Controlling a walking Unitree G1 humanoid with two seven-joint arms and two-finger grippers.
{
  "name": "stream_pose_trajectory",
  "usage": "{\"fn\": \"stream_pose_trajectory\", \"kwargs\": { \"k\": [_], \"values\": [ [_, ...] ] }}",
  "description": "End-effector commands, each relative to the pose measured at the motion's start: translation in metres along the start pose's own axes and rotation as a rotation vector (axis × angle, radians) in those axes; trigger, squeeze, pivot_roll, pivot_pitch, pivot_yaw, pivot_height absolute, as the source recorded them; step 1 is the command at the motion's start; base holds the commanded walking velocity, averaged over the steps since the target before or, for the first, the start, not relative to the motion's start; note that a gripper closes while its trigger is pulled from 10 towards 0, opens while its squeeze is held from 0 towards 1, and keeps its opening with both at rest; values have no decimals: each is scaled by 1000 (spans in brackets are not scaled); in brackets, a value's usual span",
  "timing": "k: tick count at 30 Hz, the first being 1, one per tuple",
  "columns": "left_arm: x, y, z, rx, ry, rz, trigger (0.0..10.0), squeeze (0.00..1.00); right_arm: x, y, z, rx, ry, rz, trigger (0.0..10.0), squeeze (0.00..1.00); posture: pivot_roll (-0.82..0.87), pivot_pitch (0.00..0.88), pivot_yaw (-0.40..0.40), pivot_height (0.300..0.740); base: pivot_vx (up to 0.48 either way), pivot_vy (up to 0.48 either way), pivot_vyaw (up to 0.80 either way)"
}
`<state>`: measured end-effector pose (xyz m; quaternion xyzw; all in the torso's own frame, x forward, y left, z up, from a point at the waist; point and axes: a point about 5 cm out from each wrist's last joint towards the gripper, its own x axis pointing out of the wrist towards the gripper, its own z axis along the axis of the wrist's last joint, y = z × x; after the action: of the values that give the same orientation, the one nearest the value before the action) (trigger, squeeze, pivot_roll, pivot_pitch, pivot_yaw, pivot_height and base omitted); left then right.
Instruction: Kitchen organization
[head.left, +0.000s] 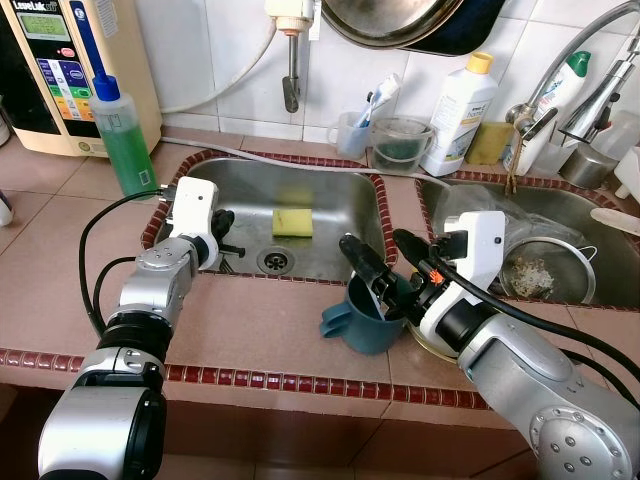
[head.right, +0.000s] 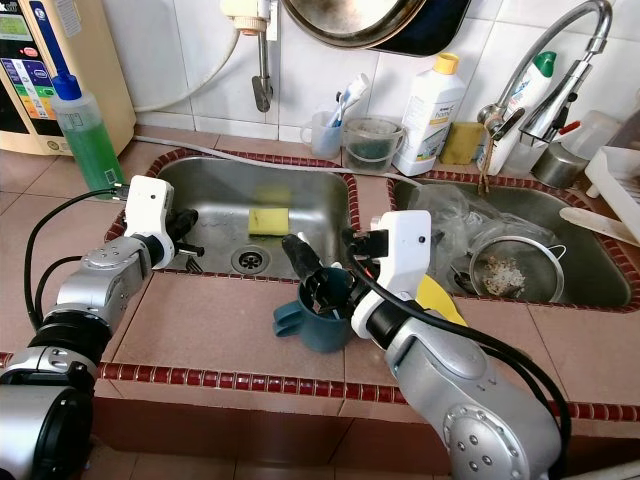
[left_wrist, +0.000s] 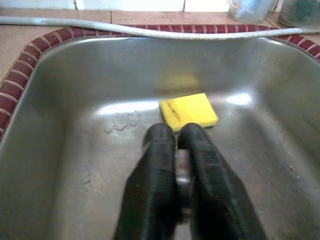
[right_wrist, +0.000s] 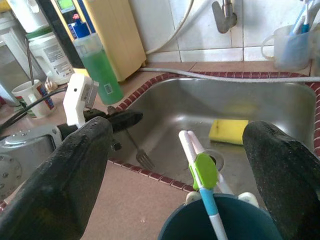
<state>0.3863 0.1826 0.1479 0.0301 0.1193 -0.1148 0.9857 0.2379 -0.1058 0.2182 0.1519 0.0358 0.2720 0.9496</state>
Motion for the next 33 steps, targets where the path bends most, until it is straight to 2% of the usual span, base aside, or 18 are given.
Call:
{"fn": "stream_pose_trajectory", "kwargs": {
  "k": [1,24,33],
  "values": [
    [0,-1,1,0,-1,-8,10000,1000,-2,-2,6,-7,-18,-13,10000,0,-181,0,-56,740,0,0,0],
    [-2,-1,3,-3,-7,-29,10000,1000,-1,-2,8,-9,-13,-13,10000,0,-174,9,-63,740,0,0,0],
    [-6,2,6,3,-13,-43,10000,1000,1,-5,7,-3,-11,-22,10000,0,-157,23,-70,740,0,0,0]
  ]
}}
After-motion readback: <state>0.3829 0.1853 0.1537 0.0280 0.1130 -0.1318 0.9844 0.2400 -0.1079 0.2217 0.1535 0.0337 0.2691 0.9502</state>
